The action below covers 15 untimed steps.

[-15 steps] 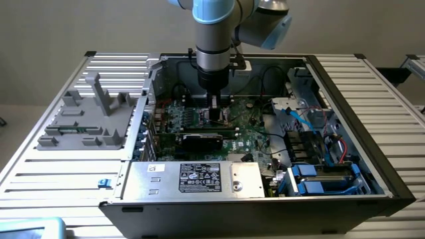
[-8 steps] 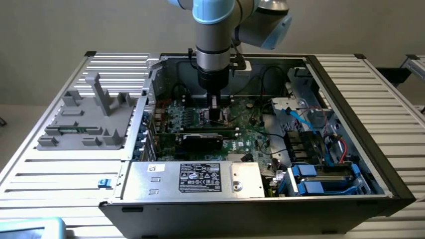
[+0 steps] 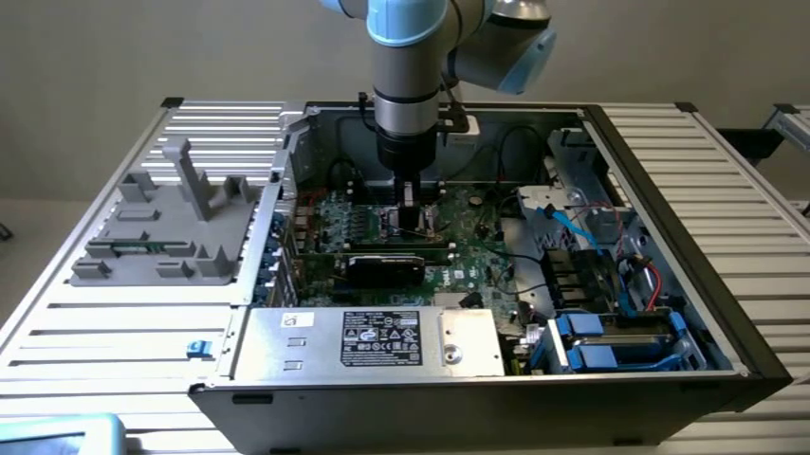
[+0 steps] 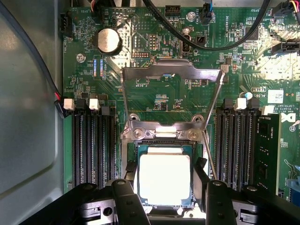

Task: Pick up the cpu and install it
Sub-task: 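Place the cpu into insertion slot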

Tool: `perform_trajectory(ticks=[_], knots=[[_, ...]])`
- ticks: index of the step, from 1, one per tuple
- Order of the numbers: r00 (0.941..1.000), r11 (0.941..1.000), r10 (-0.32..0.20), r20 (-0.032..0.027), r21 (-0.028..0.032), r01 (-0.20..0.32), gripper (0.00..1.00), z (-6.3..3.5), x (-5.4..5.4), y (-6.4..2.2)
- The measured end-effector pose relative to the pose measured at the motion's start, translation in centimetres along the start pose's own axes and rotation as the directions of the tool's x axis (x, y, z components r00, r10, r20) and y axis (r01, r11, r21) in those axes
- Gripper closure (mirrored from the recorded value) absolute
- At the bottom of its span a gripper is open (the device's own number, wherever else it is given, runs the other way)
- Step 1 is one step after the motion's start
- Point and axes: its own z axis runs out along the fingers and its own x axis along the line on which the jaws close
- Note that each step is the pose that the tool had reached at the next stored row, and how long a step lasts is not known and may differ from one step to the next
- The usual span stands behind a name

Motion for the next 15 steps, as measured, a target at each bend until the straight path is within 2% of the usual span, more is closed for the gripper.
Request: perform_trajectory(ticks=[6,9,10,15], knots=[[1.0,1.0,0.0,0.0,0.0,0.0,0.45,0.0,0.0,0.0],[1.0,1.0,0.0,0.0,0.0,0.0,0.44,0.0,0.0,0.0],[1.0,1.0,0.0,0.0,0.0,0.0,0.38,0.0,0.0,0.0],[1.0,1.0,0.0,-0.0006,0.0,0.0,0.38,0.0,0.0,0.0]])
